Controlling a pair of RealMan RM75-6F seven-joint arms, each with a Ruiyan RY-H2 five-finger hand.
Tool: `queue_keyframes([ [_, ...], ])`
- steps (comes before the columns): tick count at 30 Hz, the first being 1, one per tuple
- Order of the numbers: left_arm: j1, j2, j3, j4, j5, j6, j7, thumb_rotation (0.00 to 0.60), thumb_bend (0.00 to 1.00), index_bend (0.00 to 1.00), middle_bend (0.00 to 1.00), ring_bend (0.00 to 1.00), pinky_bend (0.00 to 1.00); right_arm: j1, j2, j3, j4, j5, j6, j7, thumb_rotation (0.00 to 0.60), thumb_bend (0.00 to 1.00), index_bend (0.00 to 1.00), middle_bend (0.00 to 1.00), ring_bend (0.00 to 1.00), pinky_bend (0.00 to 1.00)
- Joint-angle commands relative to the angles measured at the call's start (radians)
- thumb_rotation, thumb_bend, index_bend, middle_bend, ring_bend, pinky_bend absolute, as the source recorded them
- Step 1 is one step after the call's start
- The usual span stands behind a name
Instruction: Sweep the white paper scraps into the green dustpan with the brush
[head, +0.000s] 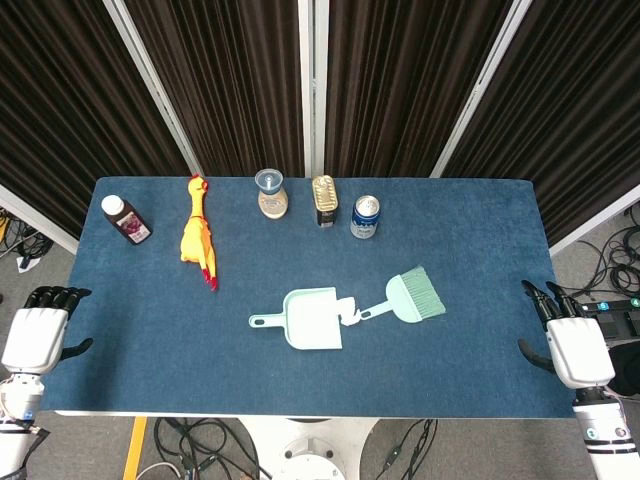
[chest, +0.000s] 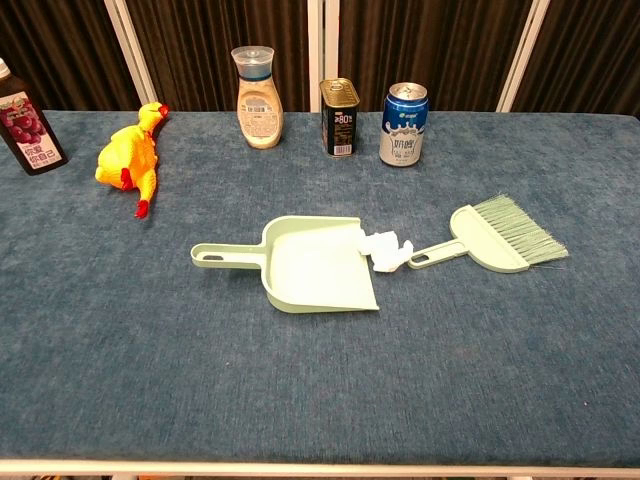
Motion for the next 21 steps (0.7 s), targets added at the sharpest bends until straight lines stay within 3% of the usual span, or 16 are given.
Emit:
queue_keyframes([
  [1, 0.001, -0.001, 0.001, 0.001, 0.001, 0.003, 0.002, 0.6, 0.1, 0.26, 0.3, 0.23, 0.21, 0.0, 0.001, -0.001, 0.0, -0.001, 0.0, 0.0, 0.6, 0.17, 0.09, 0.23, 0.09, 0.23],
  [10, 0.005, -0.001, 0.002, -0.004, 0.004, 0.01, 0.002, 0.6, 0.1, 0.26, 0.3, 0.23, 0.21, 0.039, -0.003, -0.009, 0.004, -0.039, -0.052, 0.028, 0.6, 0.17, 0.1, 0.24, 0.09, 0.24],
  [16, 0.004, -0.002, 0.003, -0.003, 0.013, 0.015, -0.002, 0.6, 0.1, 0.26, 0.3, 0.23, 0.21, 0.171, -0.047, 0.004, 0.043, -0.079, -0.219, 0.049, 0.6, 0.17, 0.21, 0.27, 0.09, 0.24],
  [21, 0.007, -0.001, 0.005, -0.002, 0.02, 0.022, -0.009, 0.6, 0.1, 0.26, 0.3, 0.23, 0.21, 0.318, -0.151, 0.031, 0.145, -0.061, -0.413, 0.037, 0.6, 0.17, 0.3, 0.33, 0.11, 0.24],
])
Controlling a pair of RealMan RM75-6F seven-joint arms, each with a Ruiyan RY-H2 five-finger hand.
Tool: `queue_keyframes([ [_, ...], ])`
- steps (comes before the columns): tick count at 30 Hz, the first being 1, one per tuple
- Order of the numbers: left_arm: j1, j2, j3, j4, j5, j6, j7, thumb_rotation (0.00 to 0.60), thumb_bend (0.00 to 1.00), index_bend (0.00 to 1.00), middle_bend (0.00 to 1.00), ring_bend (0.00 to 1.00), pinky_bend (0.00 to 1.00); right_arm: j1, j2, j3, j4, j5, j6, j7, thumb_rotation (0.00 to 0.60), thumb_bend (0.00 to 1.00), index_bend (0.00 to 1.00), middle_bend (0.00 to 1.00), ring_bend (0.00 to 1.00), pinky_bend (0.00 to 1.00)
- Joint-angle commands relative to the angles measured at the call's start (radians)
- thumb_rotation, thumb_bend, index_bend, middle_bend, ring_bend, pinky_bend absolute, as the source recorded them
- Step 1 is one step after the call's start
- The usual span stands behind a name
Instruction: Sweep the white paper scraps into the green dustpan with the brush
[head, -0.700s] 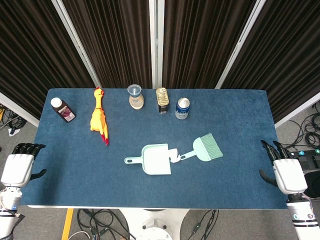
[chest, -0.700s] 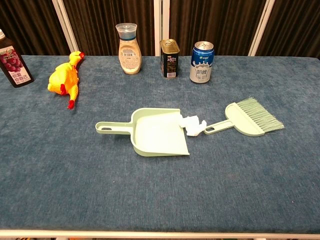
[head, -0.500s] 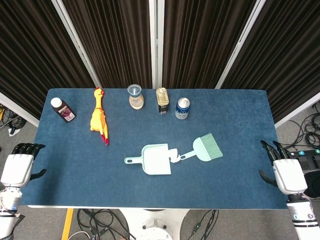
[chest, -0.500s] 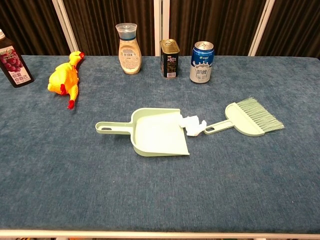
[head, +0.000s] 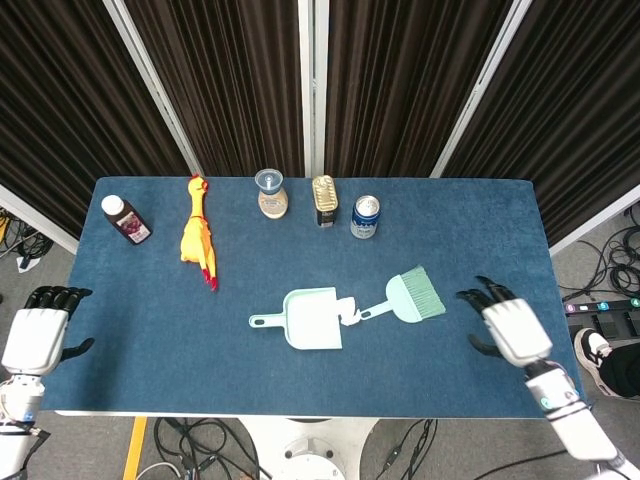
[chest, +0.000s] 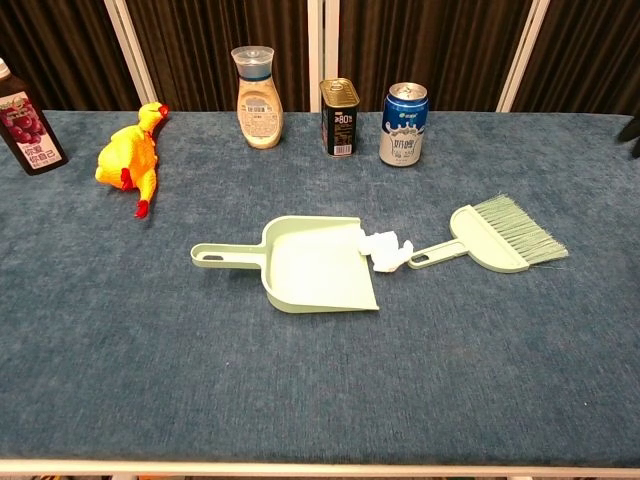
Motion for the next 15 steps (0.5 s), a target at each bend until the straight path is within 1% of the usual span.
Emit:
queue_keyframes([
  [1, 0.002, 0.0, 0.002, 0.0, 0.002, 0.002, -0.002, 0.6, 0.1, 0.26, 0.3, 0.23, 0.21, 0.137, -0.109, 0.028, 0.107, 0.016, -0.172, -0.021, 0.6, 0.17, 0.31, 0.33, 0.11, 0.24],
  [2, 0.003, 0.0, 0.004, 0.0, 0.003, 0.002, -0.003, 0.6, 0.1, 0.26, 0.3, 0.23, 0.21, 0.164, -0.141, 0.033, 0.135, 0.027, -0.207, -0.045, 0.6, 0.17, 0.32, 0.34, 0.11, 0.24],
  [5, 0.006, 0.002, 0.006, 0.002, 0.0, 0.001, -0.008, 0.6, 0.1, 0.26, 0.3, 0.23, 0.21, 0.217, -0.218, 0.037, 0.197, 0.041, -0.265, -0.114, 0.6, 0.16, 0.34, 0.34, 0.11, 0.24],
  [7, 0.006, 0.003, 0.006, 0.004, -0.002, -0.001, -0.013, 0.6, 0.1, 0.26, 0.3, 0.23, 0.21, 0.243, -0.269, 0.039, 0.234, 0.044, -0.282, -0.164, 0.6, 0.15, 0.35, 0.34, 0.11, 0.24],
  [11, 0.005, 0.003, 0.004, 0.007, -0.003, -0.006, -0.023, 0.6, 0.1, 0.26, 0.3, 0.23, 0.21, 0.276, -0.348, 0.04, 0.286, 0.052, -0.291, -0.245, 0.6, 0.15, 0.36, 0.34, 0.11, 0.24],
  [15, 0.006, 0.002, 0.005, 0.015, -0.002, -0.006, -0.036, 0.6, 0.1, 0.26, 0.3, 0.23, 0.21, 0.286, -0.404, 0.037, 0.327, 0.052, -0.262, -0.326, 0.6, 0.15, 0.38, 0.35, 0.11, 0.24],
])
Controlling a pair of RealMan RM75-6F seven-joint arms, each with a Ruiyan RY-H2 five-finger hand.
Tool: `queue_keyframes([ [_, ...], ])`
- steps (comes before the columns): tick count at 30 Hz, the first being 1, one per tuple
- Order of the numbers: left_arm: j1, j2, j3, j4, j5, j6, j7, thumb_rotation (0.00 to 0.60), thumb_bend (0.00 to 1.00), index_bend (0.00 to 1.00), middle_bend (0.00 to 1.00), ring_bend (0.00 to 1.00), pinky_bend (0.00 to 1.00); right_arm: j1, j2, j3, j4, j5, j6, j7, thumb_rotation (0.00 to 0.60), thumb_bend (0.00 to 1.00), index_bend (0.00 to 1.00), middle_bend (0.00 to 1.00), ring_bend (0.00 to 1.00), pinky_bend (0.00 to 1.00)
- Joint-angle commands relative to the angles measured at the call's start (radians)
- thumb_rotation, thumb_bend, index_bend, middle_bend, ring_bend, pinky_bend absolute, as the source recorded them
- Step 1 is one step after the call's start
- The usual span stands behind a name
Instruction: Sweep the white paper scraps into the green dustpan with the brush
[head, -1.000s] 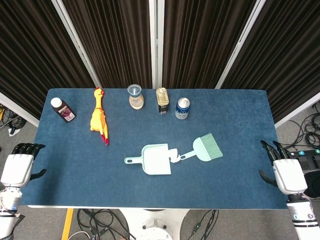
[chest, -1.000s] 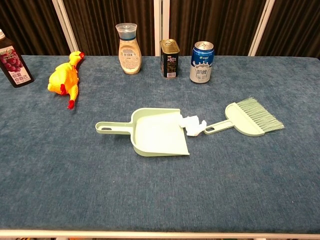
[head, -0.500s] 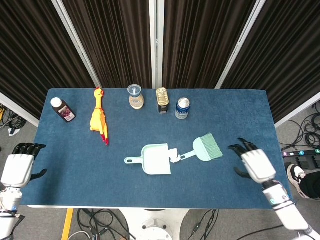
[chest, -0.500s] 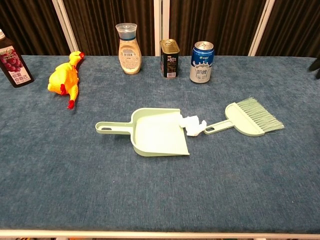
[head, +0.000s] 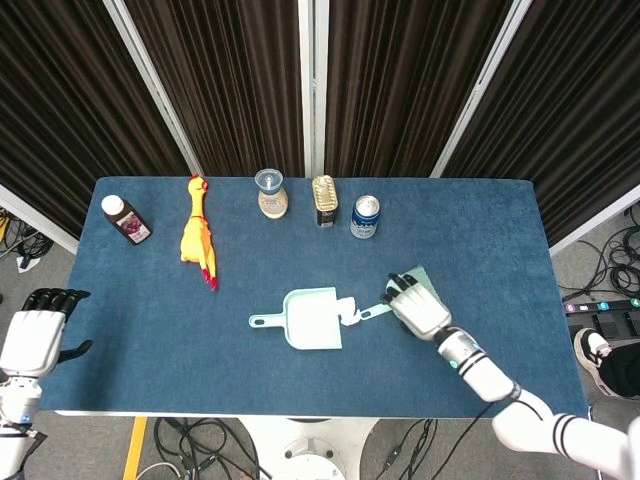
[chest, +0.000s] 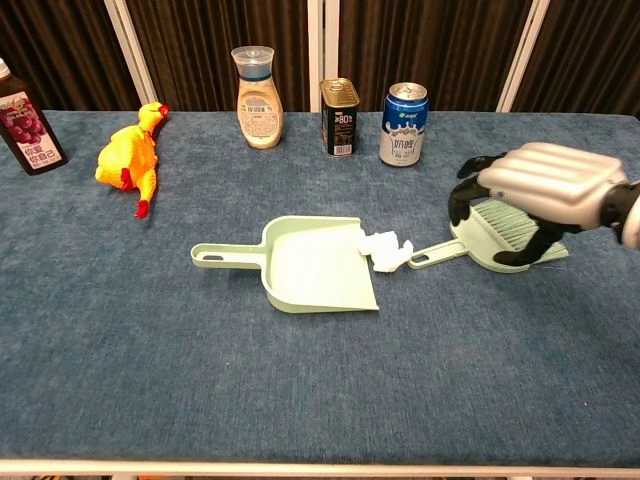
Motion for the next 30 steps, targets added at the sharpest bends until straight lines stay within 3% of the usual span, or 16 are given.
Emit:
queue_keyframes([
  [1, 0.001, 0.0, 0.001, 0.004, -0.001, -0.001, -0.008, 0.6, 0.1, 0.26, 0.3, 0.23, 0.21, 0.017, -0.058, -0.002, 0.047, 0.005, 0.023, -0.076, 0.6, 0.15, 0.38, 0.35, 0.12, 0.24],
  [14, 0.008, -0.016, 0.005, 0.034, -0.004, -0.005, -0.041, 0.6, 0.1, 0.26, 0.3, 0.23, 0.21, 0.042, -0.171, -0.011, 0.152, 0.048, 0.034, -0.133, 0.6, 0.21, 0.42, 0.36, 0.14, 0.24],
  [30, 0.012, -0.025, 0.007, 0.057, -0.006, -0.009, -0.07, 0.6, 0.1, 0.26, 0.3, 0.23, 0.21, 0.081, -0.21, -0.028, 0.196, 0.08, -0.001, -0.202, 0.6, 0.22, 0.45, 0.4, 0.17, 0.22],
])
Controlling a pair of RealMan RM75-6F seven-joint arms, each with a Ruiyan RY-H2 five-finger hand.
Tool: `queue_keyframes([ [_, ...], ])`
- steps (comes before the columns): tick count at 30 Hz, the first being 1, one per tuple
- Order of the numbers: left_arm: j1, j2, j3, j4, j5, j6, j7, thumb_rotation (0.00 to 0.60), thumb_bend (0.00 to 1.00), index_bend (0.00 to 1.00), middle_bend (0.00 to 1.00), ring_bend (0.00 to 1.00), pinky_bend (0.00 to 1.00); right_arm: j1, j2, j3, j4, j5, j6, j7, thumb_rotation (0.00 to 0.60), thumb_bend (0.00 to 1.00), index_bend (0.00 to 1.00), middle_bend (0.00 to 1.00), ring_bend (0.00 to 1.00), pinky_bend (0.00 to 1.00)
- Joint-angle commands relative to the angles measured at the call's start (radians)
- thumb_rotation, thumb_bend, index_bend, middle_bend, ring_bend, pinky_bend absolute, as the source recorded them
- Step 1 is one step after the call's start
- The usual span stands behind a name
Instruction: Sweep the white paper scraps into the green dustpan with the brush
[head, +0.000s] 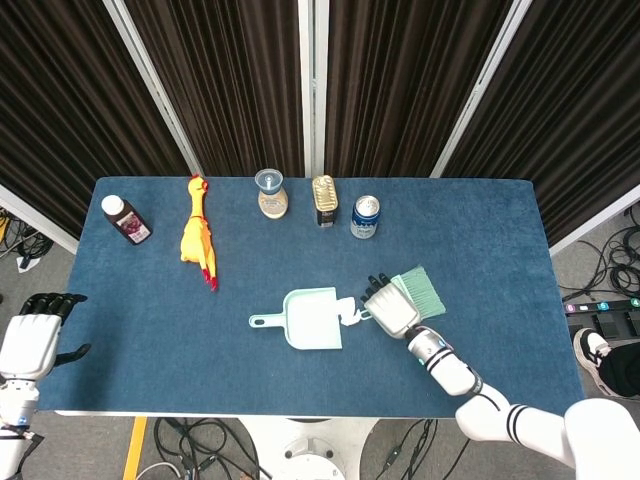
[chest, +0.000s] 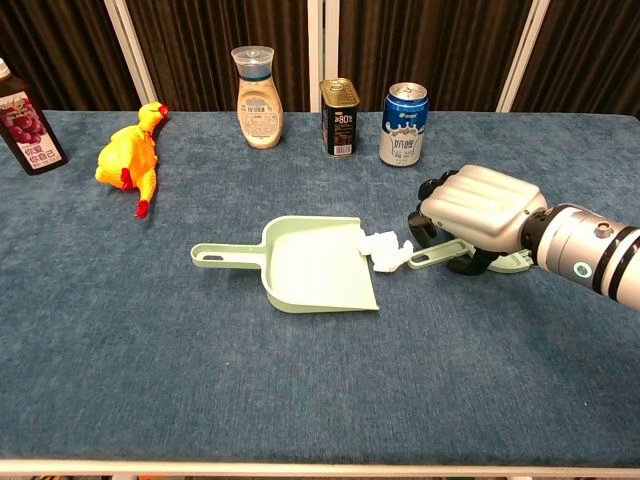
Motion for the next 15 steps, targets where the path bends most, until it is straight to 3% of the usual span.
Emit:
queue_keyframes([
  [1, 0.001, -0.002, 0.001, 0.003, 0.001, 0.0, -0.002, 0.6, 0.1, 0.26, 0.3, 0.23, 0.21, 0.006, -0.006, -0.003, 0.004, 0.008, -0.006, -0.013, 0.6, 0.22, 0.46, 0.41, 0.17, 0.22],
  [5, 0.003, -0.005, 0.001, 0.01, 0.002, 0.003, -0.01, 0.6, 0.1, 0.26, 0.3, 0.23, 0.21, 0.013, -0.016, -0.006, 0.012, 0.017, -0.012, -0.029, 0.6, 0.22, 0.48, 0.42, 0.18, 0.22],
  [11, -0.008, 0.002, 0.001, 0.012, 0.018, -0.006, -0.024, 0.6, 0.1, 0.26, 0.3, 0.23, 0.21, 0.017, -0.017, -0.008, 0.016, 0.018, -0.001, -0.017, 0.6, 0.3, 0.61, 0.5, 0.25, 0.22],
  [15, -0.046, 0.022, 0.0, 0.001, 0.065, -0.024, -0.043, 0.6, 0.1, 0.26, 0.3, 0.23, 0.21, -0.004, 0.009, -0.002, -0.02, 0.005, 0.063, 0.036, 0.6, 0.35, 0.67, 0.54, 0.28, 0.22],
])
